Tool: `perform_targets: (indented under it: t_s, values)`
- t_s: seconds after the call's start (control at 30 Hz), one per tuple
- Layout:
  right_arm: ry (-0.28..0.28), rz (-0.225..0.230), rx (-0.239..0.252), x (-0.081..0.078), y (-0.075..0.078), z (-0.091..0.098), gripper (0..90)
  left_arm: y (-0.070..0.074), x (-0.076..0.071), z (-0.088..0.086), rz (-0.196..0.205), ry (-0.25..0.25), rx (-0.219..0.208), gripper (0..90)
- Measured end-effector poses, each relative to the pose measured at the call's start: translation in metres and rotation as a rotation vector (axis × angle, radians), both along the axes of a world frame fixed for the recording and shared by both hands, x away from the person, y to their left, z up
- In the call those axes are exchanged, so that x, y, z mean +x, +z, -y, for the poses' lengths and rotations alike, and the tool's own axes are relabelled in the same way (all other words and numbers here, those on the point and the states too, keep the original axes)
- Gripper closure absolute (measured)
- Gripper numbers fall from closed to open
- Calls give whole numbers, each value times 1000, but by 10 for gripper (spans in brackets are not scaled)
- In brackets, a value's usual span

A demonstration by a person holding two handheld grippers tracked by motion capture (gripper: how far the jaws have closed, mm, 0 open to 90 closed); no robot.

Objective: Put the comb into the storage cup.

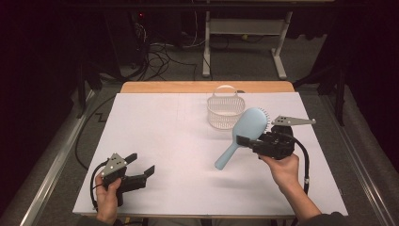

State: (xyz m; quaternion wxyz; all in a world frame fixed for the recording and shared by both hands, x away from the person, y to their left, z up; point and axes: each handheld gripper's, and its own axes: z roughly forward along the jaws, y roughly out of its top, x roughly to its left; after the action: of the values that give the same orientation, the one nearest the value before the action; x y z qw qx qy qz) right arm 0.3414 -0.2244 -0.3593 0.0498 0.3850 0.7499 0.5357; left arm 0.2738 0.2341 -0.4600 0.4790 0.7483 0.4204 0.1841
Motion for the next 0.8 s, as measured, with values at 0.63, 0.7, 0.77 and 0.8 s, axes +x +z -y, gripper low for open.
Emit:
perform_targets:
  t_s: [0.63,0.7,0.77,0.8]
  values:
    - [-54,19,-36,21,16,6,561,-2,-1,3,-3,-7,19,160]
    - [-60,21,-34,23,18,7,561,-2,-2,3,-2,-3,17,160]
    - [-66,21,-30,25,19,8,561,-2,-2,2,-3,1,16,160]
    - [-68,19,-26,26,19,8,561,-2,-1,2,-4,3,15,160]
